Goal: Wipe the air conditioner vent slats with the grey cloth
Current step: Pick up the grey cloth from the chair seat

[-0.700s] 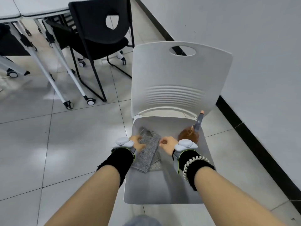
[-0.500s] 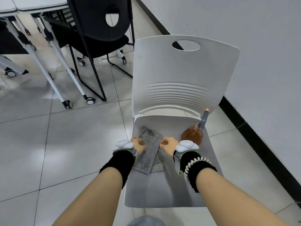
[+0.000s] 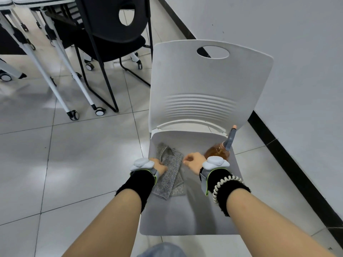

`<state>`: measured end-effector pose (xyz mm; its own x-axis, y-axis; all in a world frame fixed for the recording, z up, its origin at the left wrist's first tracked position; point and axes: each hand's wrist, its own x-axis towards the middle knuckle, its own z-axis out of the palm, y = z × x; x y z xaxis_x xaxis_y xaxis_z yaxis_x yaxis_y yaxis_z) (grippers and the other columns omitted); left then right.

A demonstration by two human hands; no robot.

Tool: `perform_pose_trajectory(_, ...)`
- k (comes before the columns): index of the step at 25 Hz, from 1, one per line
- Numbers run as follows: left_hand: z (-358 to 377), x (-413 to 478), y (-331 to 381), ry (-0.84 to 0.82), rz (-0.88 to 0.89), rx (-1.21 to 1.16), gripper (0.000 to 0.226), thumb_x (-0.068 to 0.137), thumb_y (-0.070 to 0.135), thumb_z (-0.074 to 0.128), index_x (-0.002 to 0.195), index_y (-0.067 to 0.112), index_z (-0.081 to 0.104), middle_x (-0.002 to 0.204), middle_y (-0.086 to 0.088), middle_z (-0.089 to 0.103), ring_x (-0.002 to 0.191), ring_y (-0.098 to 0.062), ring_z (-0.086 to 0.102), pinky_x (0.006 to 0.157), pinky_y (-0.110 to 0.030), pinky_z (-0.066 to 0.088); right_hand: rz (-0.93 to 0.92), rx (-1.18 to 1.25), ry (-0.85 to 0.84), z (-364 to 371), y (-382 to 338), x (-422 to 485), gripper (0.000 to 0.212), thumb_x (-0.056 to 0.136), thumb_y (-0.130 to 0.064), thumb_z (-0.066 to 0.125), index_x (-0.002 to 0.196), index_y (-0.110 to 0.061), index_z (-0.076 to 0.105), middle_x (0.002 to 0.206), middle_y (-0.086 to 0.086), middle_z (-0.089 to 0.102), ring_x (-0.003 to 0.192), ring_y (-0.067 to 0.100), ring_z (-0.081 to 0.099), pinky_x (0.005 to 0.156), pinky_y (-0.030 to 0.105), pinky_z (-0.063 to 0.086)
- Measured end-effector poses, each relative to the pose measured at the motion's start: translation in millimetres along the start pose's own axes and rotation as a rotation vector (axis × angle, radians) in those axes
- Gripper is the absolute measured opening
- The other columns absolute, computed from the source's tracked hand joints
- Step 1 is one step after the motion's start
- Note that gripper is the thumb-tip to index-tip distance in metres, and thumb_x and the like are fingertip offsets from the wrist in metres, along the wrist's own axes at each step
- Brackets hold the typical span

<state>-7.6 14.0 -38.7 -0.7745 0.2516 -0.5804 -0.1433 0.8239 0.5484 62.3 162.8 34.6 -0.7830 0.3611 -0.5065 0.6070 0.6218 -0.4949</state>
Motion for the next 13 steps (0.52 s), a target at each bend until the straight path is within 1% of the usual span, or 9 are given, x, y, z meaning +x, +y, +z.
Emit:
perform_pose_trajectory(2,-9.6,-10.7,10.8,-0.005,0.029,0.016,0.024,0.07,0.04,0.065,0.069,0.016,0.068,0.086,-0.015,0.069,0.08,-0.031,0.066,0.08,-0.037,0.056,0.003,-0.006,-0.008,-6.2,-6.0,-5.7,0.021,0.091,-0.017,0.057,0.106,-0.006,0.066,0.113,0.017,0.069,0.105,0.031,0.063,0.095,0.034,0.048)
perform_pose_trajectory(3,-13.6,-15.9,17.0,0.003,0.047,-0.015,0.021,0.07,0.038,0.066,0.07,0.017,0.068,0.083,-0.011,0.068,0.077,-0.029,0.064,0.076,-0.033,0.053,0.004,-0.007,-0.01,-9.8,-9.2,-9.3,0.021,0.09,-0.017,0.057,0.106,-0.006,0.066,0.112,0.017,0.069,0.105,0.031,0.063,0.096,0.035,0.048)
perform_pose_trajectory(5,-24.9,-27.7,29.2,0.051,0.084,-0.107,0.021,0.072,0.031,0.068,0.086,0.015,0.072,0.087,-0.007,0.066,0.078,-0.024,0.059,0.071,-0.026,0.045,0.012,0.009,-0.006,-21.3,-18.4,-18.1,0.022,0.091,-0.017,0.057,0.106,-0.004,0.066,0.112,0.019,0.069,0.104,0.033,0.063,0.096,0.037,0.049)
perform_pose_trajectory(6,-32.2,-33.5,35.2,0.086,0.106,-0.131,0.022,0.072,0.029,0.068,0.089,0.016,0.073,0.089,-0.006,0.069,0.079,-0.023,0.059,0.072,-0.025,0.042,0.015,0.021,0.002,-28.1,-24.0,-22.8,0.022,0.091,-0.017,0.057,0.106,-0.003,0.065,0.112,0.02,0.069,0.104,0.034,0.063,0.096,0.038,0.049)
perform_pose_trajectory(9,-60.8,-58.8,58.3,0.132,0.182,-0.099,0.018,0.066,0.029,0.066,0.081,0.022,0.073,0.089,-0.002,0.072,0.083,-0.022,0.065,0.073,-0.025,0.046,0.021,0.04,0.007,-54.1,-42.8,-42.5,0.023,0.09,-0.017,0.058,0.106,-0.003,0.065,0.113,0.02,0.068,0.105,0.034,0.062,0.097,0.039,0.048)
perform_pose_trajectory(11,-85.1,-79.3,82.2,0.169,0.243,-0.104,0.011,0.066,0.022,0.068,0.074,0.022,0.075,0.083,0.0,0.07,0.079,-0.02,0.065,0.07,-0.022,0.044,0.021,0.035,-0.001,-75.2,-56.1,-56.4,0.023,0.09,-0.019,0.058,0.106,-0.004,0.065,0.111,0.018,0.069,0.104,0.034,0.063,0.097,0.04,0.048)
perform_pose_trajectory(13,-107.2,-96.1,106.2,0.207,0.302,-0.1,0.011,0.066,0.013,0.07,0.072,0.019,0.077,0.08,-0.003,0.072,0.072,-0.018,0.063,0.065,-0.02,0.041,0.019,0.045,0.013,-94.3,-68.5,-66.2,0.022,0.089,-0.02,0.058,0.104,-0.005,0.066,0.105,0.016,0.07,0.101,0.033,0.064,0.096,0.039,0.049)
